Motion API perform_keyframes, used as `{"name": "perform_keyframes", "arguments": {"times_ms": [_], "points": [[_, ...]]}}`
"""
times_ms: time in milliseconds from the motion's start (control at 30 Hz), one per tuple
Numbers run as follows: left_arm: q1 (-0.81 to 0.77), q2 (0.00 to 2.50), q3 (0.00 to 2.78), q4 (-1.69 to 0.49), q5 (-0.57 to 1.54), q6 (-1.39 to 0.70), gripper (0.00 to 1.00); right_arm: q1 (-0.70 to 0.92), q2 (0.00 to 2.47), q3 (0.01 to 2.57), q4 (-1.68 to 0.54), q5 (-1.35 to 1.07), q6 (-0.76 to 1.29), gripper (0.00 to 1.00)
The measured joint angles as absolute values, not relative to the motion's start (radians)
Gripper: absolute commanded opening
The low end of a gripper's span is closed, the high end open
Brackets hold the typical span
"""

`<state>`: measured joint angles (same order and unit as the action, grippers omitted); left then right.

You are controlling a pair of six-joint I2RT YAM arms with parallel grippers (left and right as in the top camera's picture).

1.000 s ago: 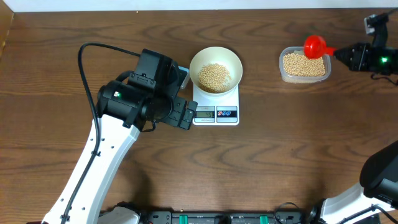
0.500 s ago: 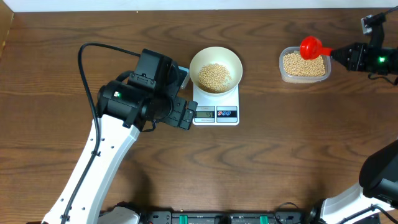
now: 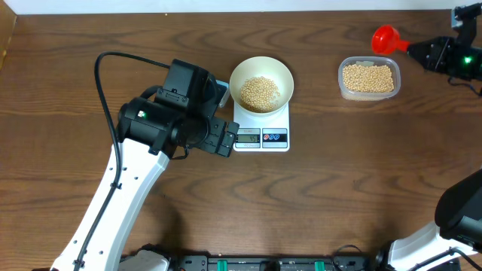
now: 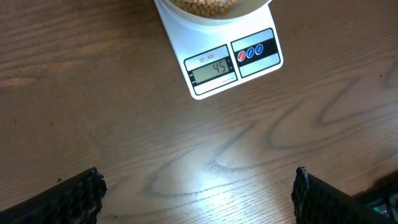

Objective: Scoop item into bowl and weigh 50g on scale
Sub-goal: 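Carry the empty scoop with the right gripper back to the soybean tub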

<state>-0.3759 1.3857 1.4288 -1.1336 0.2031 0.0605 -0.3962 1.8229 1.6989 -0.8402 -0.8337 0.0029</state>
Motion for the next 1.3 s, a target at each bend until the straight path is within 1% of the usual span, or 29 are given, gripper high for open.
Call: {"name": "perform_keyframes", "arguments": {"times_ms": [400, 633, 800, 1100, 1300], "points": [[-0.376, 1.386, 1.429, -1.134, 0.203, 0.06, 0.98, -0.385, 1.822, 1.699, -0.873, -0.826, 0.033, 0.01], [-0.376, 1.386, 1.429, -1.134, 0.203, 0.06, 0.98, -0.353, 1.822, 1.699, -0.847, -0.819, 0.018, 0.01], [-0.376, 1.386, 1.429, -1.134, 0.203, 0.06, 0.98, -0.355, 1.822, 1.699, -0.909, -0.806, -0.017, 0.01], [-0.376, 1.386, 1.429, -1.134, 0.203, 0.06, 0.98, -0.34, 1.819, 1.699, -1.011, -0.649, -0.096, 0.01], [-0.376, 1.386, 1.429, -1.134, 0.203, 0.06, 0.98, -0.251, 1.818, 1.699, -1.046, -0.456, -0.132, 0.01]]}}
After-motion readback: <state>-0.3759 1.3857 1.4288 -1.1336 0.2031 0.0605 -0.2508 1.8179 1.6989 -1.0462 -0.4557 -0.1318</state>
